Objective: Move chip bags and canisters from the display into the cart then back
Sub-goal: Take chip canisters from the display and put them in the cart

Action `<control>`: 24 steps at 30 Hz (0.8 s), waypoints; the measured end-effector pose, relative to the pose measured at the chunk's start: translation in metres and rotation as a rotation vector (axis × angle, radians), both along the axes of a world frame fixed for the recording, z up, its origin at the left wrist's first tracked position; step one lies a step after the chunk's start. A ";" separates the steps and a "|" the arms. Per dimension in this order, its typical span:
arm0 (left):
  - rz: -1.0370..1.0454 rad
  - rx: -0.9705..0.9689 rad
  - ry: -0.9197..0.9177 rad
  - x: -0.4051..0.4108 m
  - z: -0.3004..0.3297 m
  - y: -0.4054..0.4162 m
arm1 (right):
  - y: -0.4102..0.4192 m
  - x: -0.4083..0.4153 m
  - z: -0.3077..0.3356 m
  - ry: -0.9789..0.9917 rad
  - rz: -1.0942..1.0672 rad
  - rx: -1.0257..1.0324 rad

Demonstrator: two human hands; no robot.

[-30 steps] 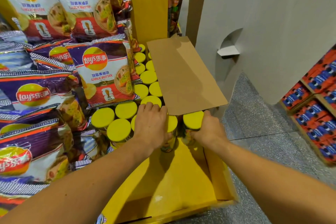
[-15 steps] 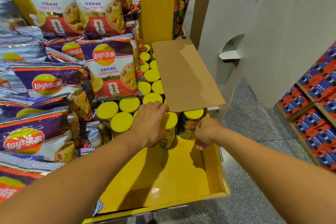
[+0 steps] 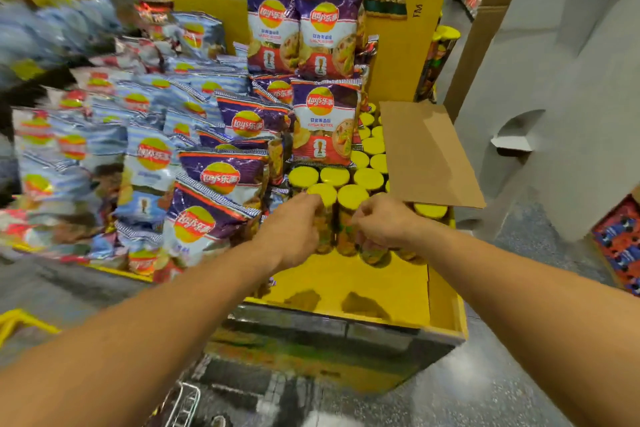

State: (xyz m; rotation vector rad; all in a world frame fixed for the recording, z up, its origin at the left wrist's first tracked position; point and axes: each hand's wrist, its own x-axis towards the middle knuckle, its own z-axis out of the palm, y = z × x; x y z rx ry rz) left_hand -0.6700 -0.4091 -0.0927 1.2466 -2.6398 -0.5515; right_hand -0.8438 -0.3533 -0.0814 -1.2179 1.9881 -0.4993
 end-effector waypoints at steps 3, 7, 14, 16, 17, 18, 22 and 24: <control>0.088 0.006 0.037 0.055 0.006 0.013 | -0.005 0.055 0.010 -0.017 0.108 -0.005; 0.127 0.030 0.061 0.100 0.018 0.027 | -0.010 0.101 0.023 -0.006 0.221 -0.014; 0.288 0.103 0.041 0.241 0.022 0.057 | -0.009 0.234 0.026 0.010 0.465 -0.038; 0.343 0.097 0.038 0.279 0.018 0.067 | -0.004 0.270 0.020 -0.013 0.519 -0.021; 0.380 0.092 0.050 0.296 0.016 0.071 | -0.002 0.286 0.016 -0.028 0.545 -0.017; 0.417 0.094 0.059 0.315 0.013 0.076 | -0.001 0.304 0.011 -0.042 0.570 -0.012; 0.490 0.129 0.037 0.386 -0.006 0.095 | 0.007 0.368 -0.003 -0.062 0.646 0.025; 0.518 0.156 0.011 0.418 -0.017 0.104 | 0.009 0.395 -0.012 -0.044 0.682 0.040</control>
